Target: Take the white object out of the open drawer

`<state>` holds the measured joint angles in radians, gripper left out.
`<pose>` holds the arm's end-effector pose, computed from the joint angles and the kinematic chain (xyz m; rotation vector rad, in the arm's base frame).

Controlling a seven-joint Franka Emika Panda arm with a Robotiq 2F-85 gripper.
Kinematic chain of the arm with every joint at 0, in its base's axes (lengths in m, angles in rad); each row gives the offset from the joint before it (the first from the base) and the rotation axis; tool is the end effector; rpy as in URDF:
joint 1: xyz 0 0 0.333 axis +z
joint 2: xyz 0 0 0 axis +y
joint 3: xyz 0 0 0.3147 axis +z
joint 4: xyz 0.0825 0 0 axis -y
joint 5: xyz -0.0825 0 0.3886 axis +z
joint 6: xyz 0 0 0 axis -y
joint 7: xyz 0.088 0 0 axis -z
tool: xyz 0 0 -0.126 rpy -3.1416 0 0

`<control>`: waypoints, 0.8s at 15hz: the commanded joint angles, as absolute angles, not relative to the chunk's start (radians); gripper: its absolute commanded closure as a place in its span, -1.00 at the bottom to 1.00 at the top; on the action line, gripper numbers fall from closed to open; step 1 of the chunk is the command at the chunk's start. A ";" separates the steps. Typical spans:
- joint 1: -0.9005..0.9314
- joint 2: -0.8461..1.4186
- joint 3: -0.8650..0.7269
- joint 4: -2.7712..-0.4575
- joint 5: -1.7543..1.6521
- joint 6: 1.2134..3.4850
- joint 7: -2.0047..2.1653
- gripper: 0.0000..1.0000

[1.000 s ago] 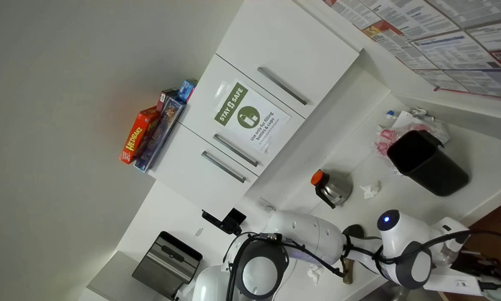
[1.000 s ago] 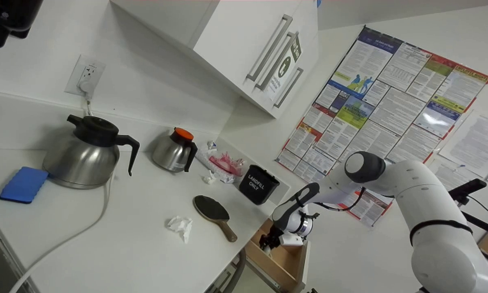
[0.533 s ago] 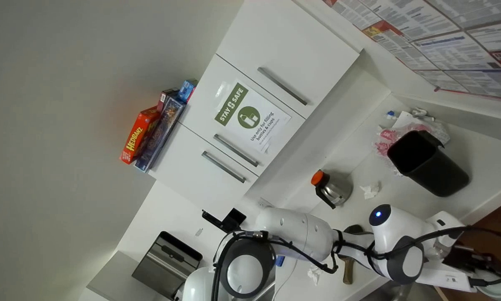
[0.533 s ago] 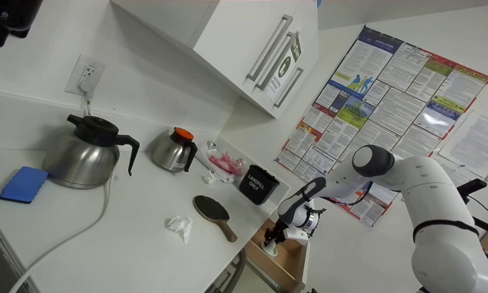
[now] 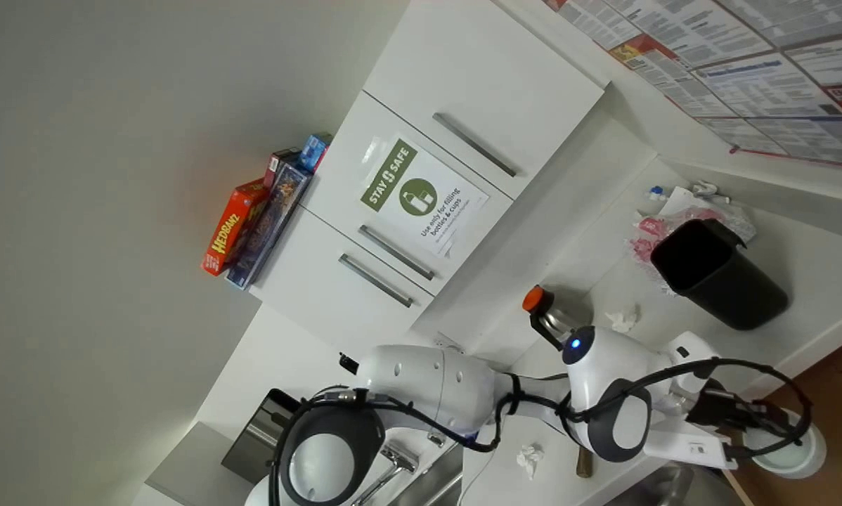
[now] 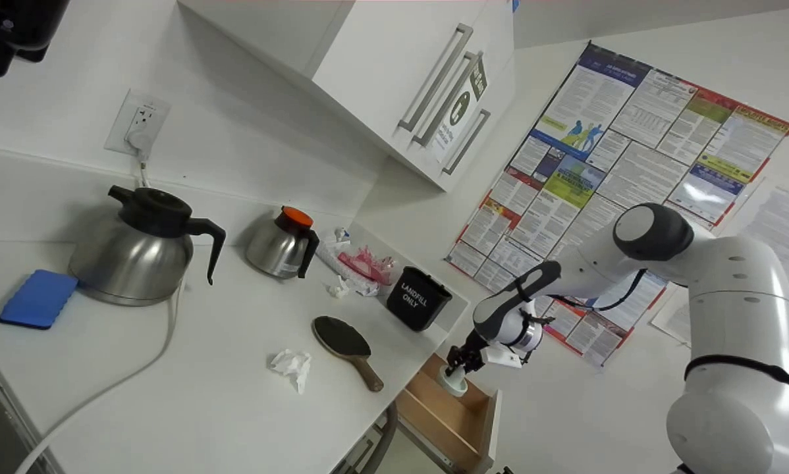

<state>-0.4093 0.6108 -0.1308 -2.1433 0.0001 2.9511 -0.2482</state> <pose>0.4988 -0.3025 0.1115 2.9627 -0.3888 0.2378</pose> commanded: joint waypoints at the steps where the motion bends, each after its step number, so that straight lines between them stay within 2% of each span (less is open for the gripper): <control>1: -0.364 0.446 -0.134 -2.257 -0.016 2.946 -0.226 0.50; 8: -0.360 0.402 0.055 -2.203 0.062 2.976 -0.273 0.50; 12: -0.288 0.492 0.052 -2.113 0.038 2.989 -0.236 0.50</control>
